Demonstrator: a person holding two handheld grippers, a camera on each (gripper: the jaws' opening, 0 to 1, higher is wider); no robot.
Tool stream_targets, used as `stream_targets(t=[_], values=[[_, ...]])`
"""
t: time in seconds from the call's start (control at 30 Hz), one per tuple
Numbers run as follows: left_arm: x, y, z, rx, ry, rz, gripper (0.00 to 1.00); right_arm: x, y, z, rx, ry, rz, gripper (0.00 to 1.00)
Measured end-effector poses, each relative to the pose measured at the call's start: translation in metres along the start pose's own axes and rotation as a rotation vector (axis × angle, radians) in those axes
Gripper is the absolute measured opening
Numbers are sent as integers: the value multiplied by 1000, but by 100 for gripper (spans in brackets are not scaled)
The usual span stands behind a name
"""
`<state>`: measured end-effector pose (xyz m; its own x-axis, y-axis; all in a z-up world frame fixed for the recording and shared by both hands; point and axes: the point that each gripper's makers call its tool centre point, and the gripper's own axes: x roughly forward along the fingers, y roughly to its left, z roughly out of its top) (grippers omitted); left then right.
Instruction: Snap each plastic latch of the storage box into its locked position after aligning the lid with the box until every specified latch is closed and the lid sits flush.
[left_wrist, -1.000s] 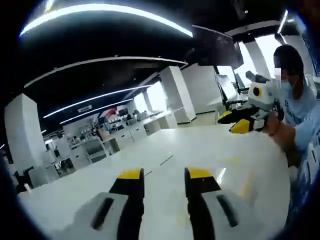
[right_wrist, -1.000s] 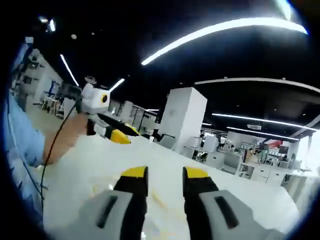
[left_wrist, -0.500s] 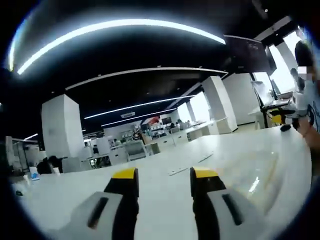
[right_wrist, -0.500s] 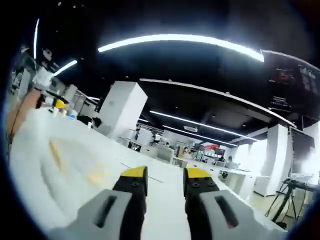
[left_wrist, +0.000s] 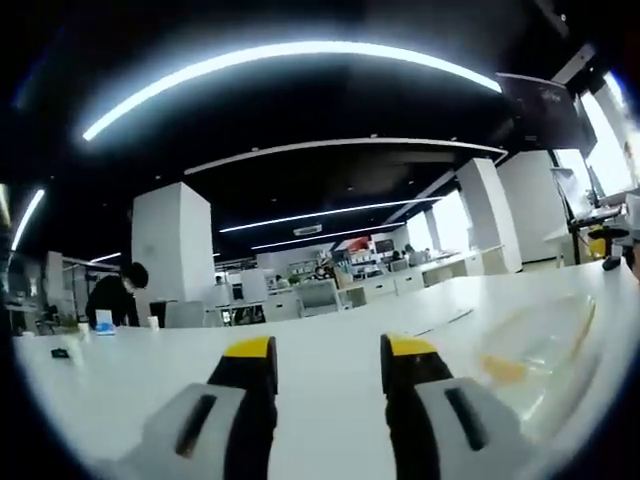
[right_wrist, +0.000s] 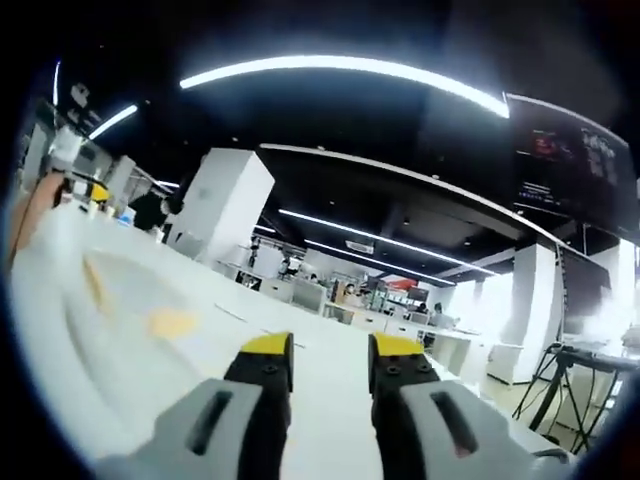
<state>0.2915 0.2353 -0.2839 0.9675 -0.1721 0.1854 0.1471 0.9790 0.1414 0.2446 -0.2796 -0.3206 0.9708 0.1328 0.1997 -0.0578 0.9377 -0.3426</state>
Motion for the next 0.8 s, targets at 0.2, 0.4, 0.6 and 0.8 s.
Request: stream_targets(t=[0.2,0.4,0.6,0.8], values=[[1,-3,1,-7,-10,-8,43,1,-1,-3,-6,16,0,29],[4,-7,-1,-12,-4,-17,43,0,-7,-6,-27,31,-35,29],[3,-2,1,-20,-22,1,43,-1,-12,-11,-1,42,-49,29],[2,6,1,-37,-27,32,43,-1,-12,-10,-24,46,-57,29]])
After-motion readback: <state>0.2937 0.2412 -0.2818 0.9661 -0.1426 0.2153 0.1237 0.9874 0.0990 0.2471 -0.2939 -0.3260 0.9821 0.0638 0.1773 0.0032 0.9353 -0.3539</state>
